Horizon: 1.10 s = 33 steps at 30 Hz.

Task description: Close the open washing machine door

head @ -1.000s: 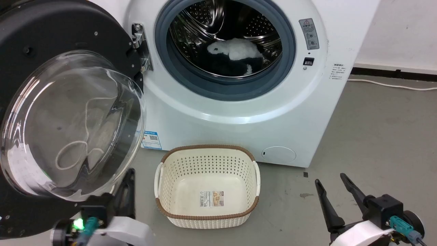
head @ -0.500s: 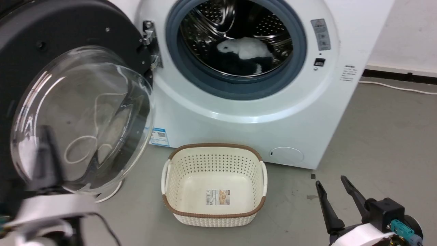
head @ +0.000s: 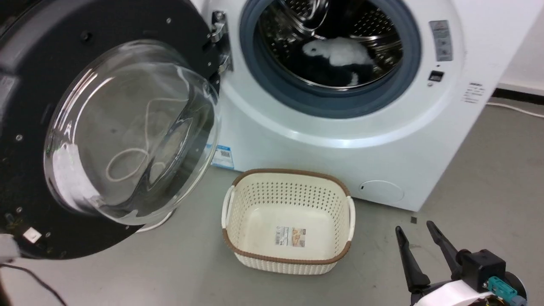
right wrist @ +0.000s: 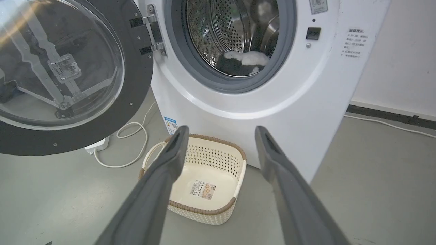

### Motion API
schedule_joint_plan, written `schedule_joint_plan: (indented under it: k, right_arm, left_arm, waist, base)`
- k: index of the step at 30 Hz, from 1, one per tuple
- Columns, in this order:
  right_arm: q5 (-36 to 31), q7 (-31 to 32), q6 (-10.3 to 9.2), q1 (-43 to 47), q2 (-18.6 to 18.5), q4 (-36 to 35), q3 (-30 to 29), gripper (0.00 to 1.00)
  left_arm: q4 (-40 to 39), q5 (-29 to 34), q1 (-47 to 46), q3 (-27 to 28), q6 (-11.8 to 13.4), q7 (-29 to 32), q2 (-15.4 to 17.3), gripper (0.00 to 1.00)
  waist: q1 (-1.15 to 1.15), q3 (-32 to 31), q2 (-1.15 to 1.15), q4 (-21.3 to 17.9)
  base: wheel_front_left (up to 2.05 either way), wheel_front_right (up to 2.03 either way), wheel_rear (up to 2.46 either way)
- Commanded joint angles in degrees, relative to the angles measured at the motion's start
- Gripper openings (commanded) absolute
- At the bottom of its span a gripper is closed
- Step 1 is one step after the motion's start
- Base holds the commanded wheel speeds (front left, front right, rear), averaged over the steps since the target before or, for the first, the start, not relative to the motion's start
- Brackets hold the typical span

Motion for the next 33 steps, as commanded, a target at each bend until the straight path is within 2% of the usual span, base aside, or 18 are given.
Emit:
schedule_joint_plan:
  k: [1,5,9,13,15,21,22,27,33]
  right_arm:
    - [0.2,-0.5,-0.01,-0.2,0.0,0.2,0.1,1.00]
    - [-0.1,-0.9,-0.01,-1.1,0.0,0.6,0.3,1.00]
    - [-0.8,-0.9,-0.01,-1.9,0.0,0.5,0.1,1.00]
    - [-1.3,-0.8,-0.01,-2.3,0.0,0.2,-0.3,1.00]
    - [-1.3,-0.8,-0.01,-2.3,0.0,0.1,-0.3,1.00]
    - [-0.8,-1.2,-0.02,-2.3,0.0,0.4,-0.3,1.00]
    - [-0.4,-1.6,-0.02,-2.4,0.0,0.7,-0.2,1.00]
    - [0.2,-2.5,-0.02,-2.5,0.0,1.5,-0.5,1.00]
    - [1.2,-3.7,-0.02,-2.2,0.0,2.5,-1.2,1.00]
  left_arm:
    - [0.6,0.0,-1.4,1.2,-0.3,-0.5,0.8,0.00]
    - [6.0,1.2,-3.2,3.0,-0.3,-0.9,5.0,0.00]
    - [12.0,1.4,-4.2,2.9,-0.7,1.4,9.3,0.00]
    - [16.5,0.1,-5.1,0.5,-1.4,5.0,13.2,0.00]
    - [17.8,-1.8,-4.8,-2.6,-1.6,7.1,15.1,0.00]
    - [17.1,-14.0,-1.3,-13.5,-2.0,11.6,21.8,0.00]
    - [15.9,-20.4,0.7,-17.5,-2.2,13.4,25.2,0.00]
    - [12.3,-31.4,3.8,-22.7,-2.5,17.2,30.1,0.00]
    - [4.6,-40.0,6.7,-28.9,-2.9,19.3,35.3,0.00]
  waist:
    - [0.00,0.8,0.00,0.7]
    - [0.00,2.2,0.00,1.4]
    - [0.00,4.1,0.00,1.8]
    - [0.00,5.7,0.00,2.3]
    - [0.00,6.1,0.00,2.5]
    - [0.00,6.6,0.00,3.4]
    - [0.00,6.4,0.00,3.7]
    - [0.00,5.8,0.00,4.1]
    - [0.00,4.9,0.00,4.4]
  base:
    - [0.00,0.00,0.00]
    - [0.00,0.00,0.00]
    - [0.00,0.00,0.00]
    - [0.00,0.00,0.00]
    - [0.00,0.00,0.00]
    - [0.00,0.00,0.00]
    - [0.00,0.00,0.00]
    - [0.00,0.00,0.00]
    - [0.00,0.00,0.00]
